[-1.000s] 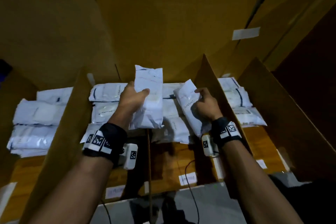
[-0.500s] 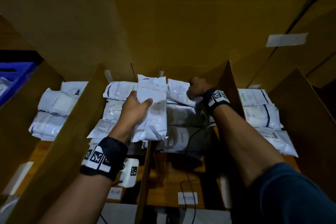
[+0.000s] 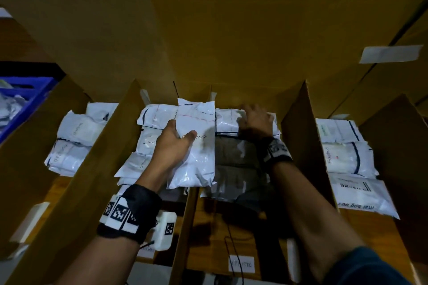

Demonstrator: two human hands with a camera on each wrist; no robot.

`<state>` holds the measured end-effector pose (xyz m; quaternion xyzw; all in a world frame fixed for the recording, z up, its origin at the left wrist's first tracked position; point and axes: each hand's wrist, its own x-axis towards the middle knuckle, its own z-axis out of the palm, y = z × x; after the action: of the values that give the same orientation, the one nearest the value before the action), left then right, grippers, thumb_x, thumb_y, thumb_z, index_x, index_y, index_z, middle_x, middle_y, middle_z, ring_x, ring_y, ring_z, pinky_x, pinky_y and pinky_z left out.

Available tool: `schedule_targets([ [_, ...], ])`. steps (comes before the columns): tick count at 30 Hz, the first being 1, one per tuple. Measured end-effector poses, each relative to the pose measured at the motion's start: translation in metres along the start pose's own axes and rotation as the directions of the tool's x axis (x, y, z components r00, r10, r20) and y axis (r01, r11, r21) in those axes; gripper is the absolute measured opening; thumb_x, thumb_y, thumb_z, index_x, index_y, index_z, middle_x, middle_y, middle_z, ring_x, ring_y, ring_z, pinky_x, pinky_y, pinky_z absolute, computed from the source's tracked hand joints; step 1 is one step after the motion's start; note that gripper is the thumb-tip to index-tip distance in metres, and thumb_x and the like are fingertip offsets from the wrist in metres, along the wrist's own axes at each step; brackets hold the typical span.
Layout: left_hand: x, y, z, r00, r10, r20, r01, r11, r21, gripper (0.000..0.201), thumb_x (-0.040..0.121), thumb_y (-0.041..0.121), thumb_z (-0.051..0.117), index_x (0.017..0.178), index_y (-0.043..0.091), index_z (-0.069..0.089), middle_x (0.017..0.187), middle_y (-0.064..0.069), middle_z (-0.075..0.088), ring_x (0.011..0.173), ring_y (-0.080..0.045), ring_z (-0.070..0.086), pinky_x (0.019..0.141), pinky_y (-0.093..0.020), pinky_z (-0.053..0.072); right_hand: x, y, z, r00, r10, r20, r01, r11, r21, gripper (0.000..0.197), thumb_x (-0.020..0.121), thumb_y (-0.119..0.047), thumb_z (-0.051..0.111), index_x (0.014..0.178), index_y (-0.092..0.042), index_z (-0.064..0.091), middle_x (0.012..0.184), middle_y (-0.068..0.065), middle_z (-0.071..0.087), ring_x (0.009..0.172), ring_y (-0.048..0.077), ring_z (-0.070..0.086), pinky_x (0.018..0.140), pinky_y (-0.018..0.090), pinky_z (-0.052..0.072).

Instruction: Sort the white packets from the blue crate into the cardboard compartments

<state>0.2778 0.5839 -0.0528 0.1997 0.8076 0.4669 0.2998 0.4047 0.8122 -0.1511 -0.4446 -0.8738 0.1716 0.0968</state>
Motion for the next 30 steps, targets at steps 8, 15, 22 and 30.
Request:
schedule_targets([
  [8,-0.003,0.000,-0.003,1.000,-0.026,0.009,0.027,0.999,-0.023,0.034,0.105,0.026,0.067,0.133,0.030,0.049,0.116,0.022,0.052,0.113,-0.014,0.051,0.095,-0.032,0.042,-0.023,0.015,0.061,0.975,-0.085,0.207,0.143,0.949,-0.282,0.066,0.102,-0.073,0.029,0.163,-0.056,0.010,0.177,0.007,0.006,0.159,0.049,0.012,0.116,0.082,0.013],
  [15,-0.011,0.004,-0.024,0.998,-0.014,0.058,0.019,0.996,-0.085,0.034,0.099,0.032,0.072,0.126,0.031,0.052,0.120,0.017,0.065,0.110,-0.009,0.062,0.098,-0.034,0.048,-0.030,-0.003,0.026,0.961,-0.007,0.277,0.047,0.989,-0.138,0.058,0.108,-0.063,0.029,0.164,-0.049,0.019,0.177,0.007,0.008,0.158,0.045,0.015,0.124,0.066,0.012],
  [22,-0.043,-0.011,-0.081,0.997,0.030,0.071,-0.020,0.991,-0.133,0.056,0.092,0.042,0.076,0.143,0.031,0.056,0.137,0.008,0.069,0.125,-0.022,0.067,0.107,-0.053,0.054,-0.127,-0.046,-0.052,0.995,-0.074,0.069,0.067,0.993,0.097,0.035,0.107,-0.036,0.052,0.139,-0.025,0.062,0.136,0.013,0.061,0.121,0.037,0.061,0.097,0.050,0.052],
  [30,-0.115,-0.041,-0.167,0.982,0.158,0.107,-0.146,0.983,-0.110,0.031,0.103,0.026,0.068,0.133,0.025,0.060,0.123,0.006,0.071,0.112,-0.017,0.069,0.096,-0.042,0.057,-0.262,-0.150,-0.080,0.995,-0.095,-0.041,0.099,0.989,0.111,0.028,0.106,-0.045,0.050,0.127,-0.034,0.065,0.123,-0.004,0.070,0.110,0.023,0.065,0.084,0.046,0.056],
])
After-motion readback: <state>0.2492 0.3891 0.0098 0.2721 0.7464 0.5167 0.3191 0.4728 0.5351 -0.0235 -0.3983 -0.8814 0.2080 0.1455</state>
